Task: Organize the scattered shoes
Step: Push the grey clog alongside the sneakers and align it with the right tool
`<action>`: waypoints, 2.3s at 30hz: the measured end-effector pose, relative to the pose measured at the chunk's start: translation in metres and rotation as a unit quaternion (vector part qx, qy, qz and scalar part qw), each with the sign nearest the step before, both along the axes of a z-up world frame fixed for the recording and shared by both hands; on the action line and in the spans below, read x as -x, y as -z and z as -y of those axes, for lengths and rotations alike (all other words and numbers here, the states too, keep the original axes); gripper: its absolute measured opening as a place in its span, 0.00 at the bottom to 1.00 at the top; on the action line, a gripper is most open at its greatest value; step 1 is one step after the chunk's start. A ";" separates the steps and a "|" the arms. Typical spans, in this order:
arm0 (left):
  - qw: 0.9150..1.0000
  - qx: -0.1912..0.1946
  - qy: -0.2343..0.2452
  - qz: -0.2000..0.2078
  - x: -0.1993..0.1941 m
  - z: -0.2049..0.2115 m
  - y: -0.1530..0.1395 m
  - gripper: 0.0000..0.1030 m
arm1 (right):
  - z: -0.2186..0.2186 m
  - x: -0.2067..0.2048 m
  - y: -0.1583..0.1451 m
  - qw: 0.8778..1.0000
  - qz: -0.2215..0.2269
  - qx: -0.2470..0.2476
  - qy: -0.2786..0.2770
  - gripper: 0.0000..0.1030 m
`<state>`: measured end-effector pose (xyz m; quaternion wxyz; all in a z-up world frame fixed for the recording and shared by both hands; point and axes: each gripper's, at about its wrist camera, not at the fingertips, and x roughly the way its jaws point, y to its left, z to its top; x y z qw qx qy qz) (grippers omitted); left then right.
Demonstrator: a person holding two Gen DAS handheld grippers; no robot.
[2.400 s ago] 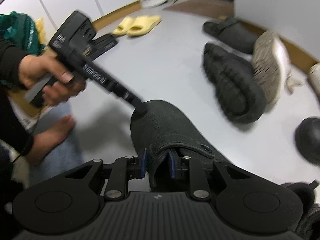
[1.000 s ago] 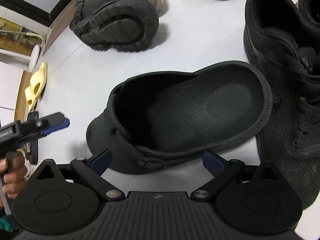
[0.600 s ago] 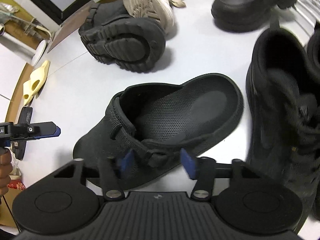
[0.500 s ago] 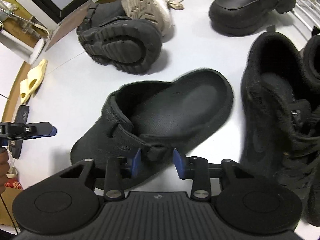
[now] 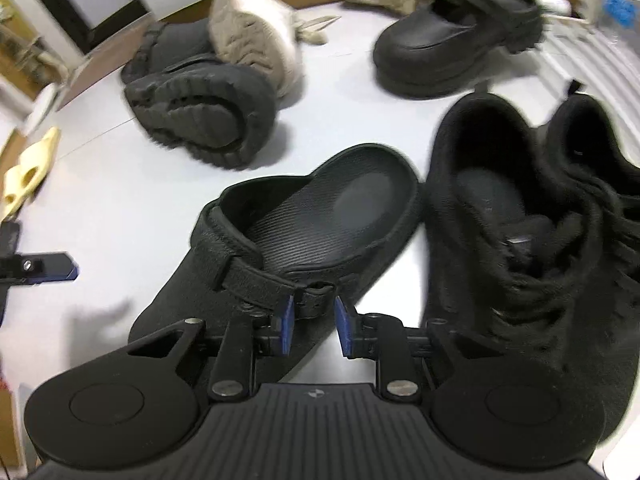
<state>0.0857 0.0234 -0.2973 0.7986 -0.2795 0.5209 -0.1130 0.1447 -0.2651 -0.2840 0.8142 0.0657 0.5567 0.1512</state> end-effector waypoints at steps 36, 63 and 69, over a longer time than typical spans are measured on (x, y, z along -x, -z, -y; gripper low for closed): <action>0.998 -0.042 -0.041 0.011 0.000 -0.014 -0.003 0.92 | -0.006 -0.009 0.017 0.998 -0.025 0.007 0.056 0.98; 0.998 -0.042 -0.042 0.004 0.002 -0.016 -0.001 0.92 | -0.068 -0.033 0.023 0.999 0.000 0.031 0.024 1.00; 0.998 -0.042 -0.041 0.002 0.002 -0.015 -0.001 0.92 | -0.051 -0.032 0.029 1.000 -0.012 0.015 0.003 1.00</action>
